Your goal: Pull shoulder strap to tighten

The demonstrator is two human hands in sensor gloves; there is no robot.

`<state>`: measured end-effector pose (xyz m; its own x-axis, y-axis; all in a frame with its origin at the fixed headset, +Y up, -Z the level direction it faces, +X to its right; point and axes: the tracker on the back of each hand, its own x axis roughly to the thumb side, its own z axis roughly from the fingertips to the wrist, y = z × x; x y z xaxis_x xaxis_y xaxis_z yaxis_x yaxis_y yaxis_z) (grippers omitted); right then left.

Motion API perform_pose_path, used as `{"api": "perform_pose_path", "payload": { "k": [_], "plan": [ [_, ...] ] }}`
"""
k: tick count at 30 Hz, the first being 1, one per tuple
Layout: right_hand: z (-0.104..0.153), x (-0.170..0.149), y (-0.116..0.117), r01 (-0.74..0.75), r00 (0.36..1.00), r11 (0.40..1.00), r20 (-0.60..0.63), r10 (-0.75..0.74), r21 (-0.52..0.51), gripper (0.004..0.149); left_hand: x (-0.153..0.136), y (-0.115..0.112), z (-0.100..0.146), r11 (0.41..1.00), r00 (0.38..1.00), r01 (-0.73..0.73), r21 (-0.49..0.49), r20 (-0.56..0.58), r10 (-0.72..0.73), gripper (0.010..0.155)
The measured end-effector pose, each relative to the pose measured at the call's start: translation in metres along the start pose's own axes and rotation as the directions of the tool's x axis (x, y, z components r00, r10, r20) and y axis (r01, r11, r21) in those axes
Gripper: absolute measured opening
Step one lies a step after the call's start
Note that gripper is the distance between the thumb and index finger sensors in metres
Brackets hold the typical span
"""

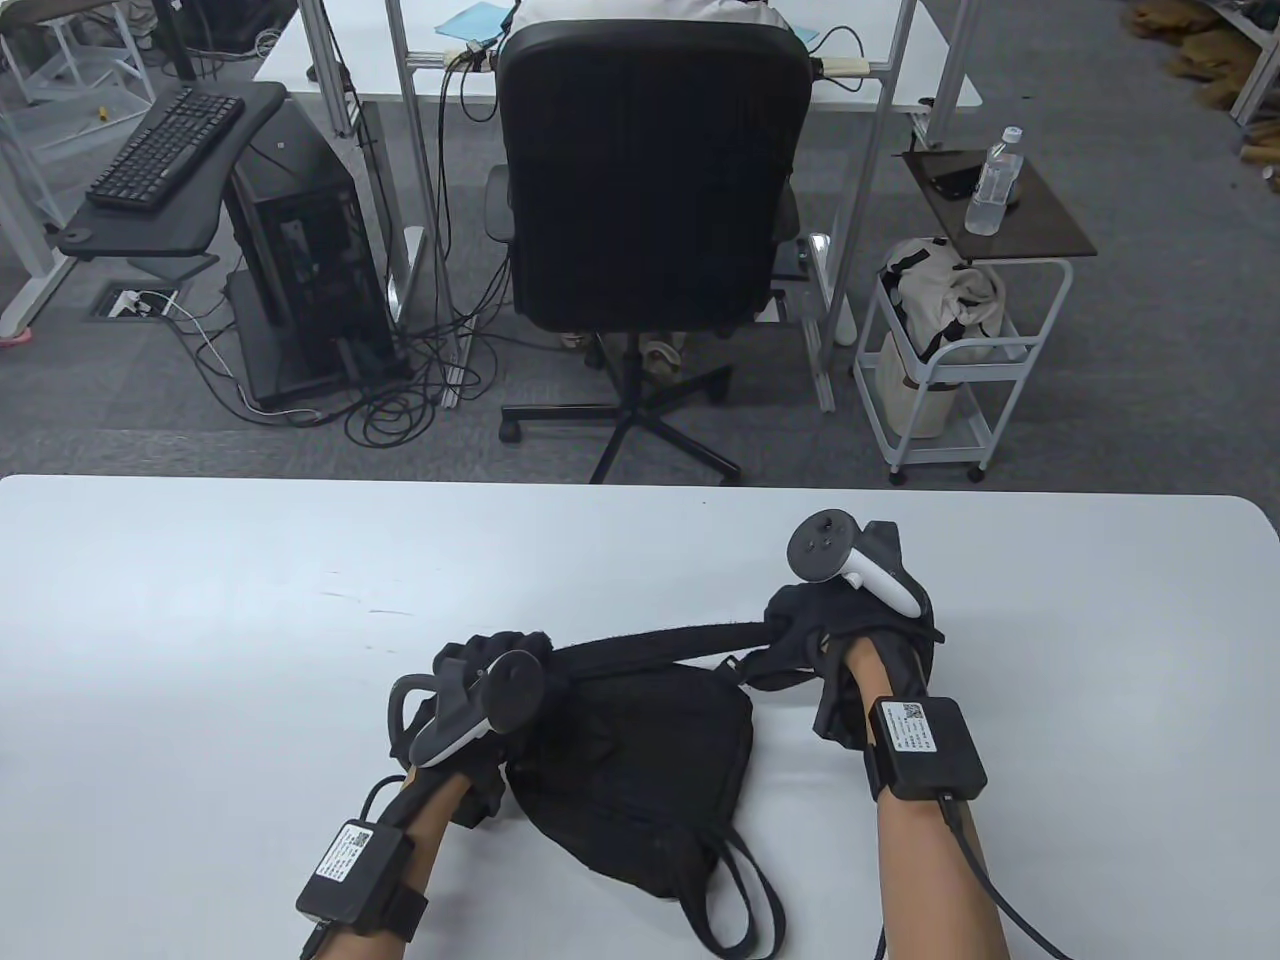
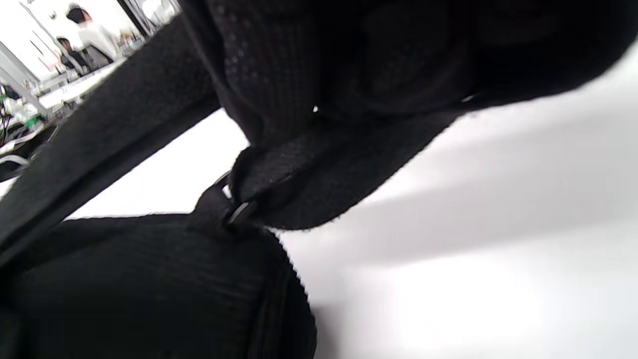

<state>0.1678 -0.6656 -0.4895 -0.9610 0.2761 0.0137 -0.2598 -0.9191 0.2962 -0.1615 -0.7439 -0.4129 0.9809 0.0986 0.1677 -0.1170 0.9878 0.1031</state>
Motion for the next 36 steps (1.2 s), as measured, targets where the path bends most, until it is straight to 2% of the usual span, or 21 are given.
{"api": "perform_pose_path", "payload": {
  "k": [2, 5, 10, 12, 15, 16, 18, 19, 21, 23, 25, 30, 36],
  "plan": [
    [0.001, 0.001, -0.004, 0.008, 1.0, 0.999, -0.008, -0.008, -0.031, 0.052, 0.005, 0.003, 0.001, 0.999, 1.0, -0.004, 0.035, -0.011, 0.005, 0.065],
    [0.005, -0.006, -0.001, 0.099, 0.994, 0.994, 0.045, -0.101, 0.046, 0.069, 0.007, -0.001, 0.001, 0.998, 0.999, 0.039, -0.041, 0.005, -0.038, 0.065],
    [0.006, -0.038, 0.032, 0.269, 0.956, 0.946, 0.068, -0.285, 0.183, 0.086, 0.004, -0.014, 0.0, 0.993, 0.999, 0.05, -0.108, 0.018, -0.049, 0.065],
    [0.006, -0.05, 0.044, 0.372, 0.917, 0.908, 0.076, -0.391, 0.192, 0.088, 0.005, -0.016, 0.0, 0.992, 0.997, 0.071, -0.105, 0.021, -0.07, 0.065],
    [0.009, -0.067, 0.056, 0.583, 0.787, 0.796, 0.13, -0.603, 0.162, 0.088, 0.005, -0.015, 0.001, 0.991, 0.998, 0.064, -0.114, 0.019, -0.062, 0.067],
    [0.012, -0.072, 0.055, 0.627, 0.753, 0.768, 0.154, -0.64, 0.128, 0.087, 0.004, -0.013, 0.002, 0.992, 0.999, 0.051, -0.117, 0.019, -0.049, 0.069],
    [0.021, -0.078, 0.047, 0.668, 0.723, 0.743, 0.199, -0.661, 0.041, 0.083, 0.001, -0.006, 0.006, 0.995, 0.999, 0.031, -0.098, 0.011, -0.03, 0.073],
    [0.025, -0.079, 0.042, 0.66, 0.734, 0.751, 0.21, -0.646, 0.003, 0.081, -0.001, -0.002, 0.008, 0.995, 1.0, 0.023, -0.094, 0.01, -0.022, 0.075],
    [0.043, -0.072, 0.026, 0.534, 0.833, 0.84, 0.232, -0.503, -0.096, 0.076, -0.003, 0.012, 0.016, 0.998, 1.0, -0.006, -0.07, 0.006, 0.006, 0.077],
    [0.061, -0.06, 0.015, 0.4, 0.902, 0.902, 0.248, -0.355, -0.162, 0.073, -0.005, 0.024, 0.024, 0.999, 1.0, -0.02, -0.048, 0.014, 0.021, 0.078],
    [0.083, -0.043, 0.007, 0.272, 0.945, 0.932, 0.25, -0.212, -0.24, 0.072, -0.005, 0.035, 0.035, 0.999, 0.999, -0.031, -0.023, 0.022, 0.031, 0.079],
    [0.119, -0.02, 0.009, 0.137, 0.969, 0.935, 0.239, -0.059, -0.326, 0.075, -0.002, 0.053, 0.062, 0.998, 0.998, -0.062, 0.006, 0.022, 0.062, 0.081],
    [0.14, -0.009, 0.04, 0.135, 0.966, 0.928, 0.255, -0.045, -0.347, 0.079, 0.005, 0.062, 0.083, 0.998, 0.998, -0.048, 0.045, 0.03, 0.047, 0.082]
  ]
}}
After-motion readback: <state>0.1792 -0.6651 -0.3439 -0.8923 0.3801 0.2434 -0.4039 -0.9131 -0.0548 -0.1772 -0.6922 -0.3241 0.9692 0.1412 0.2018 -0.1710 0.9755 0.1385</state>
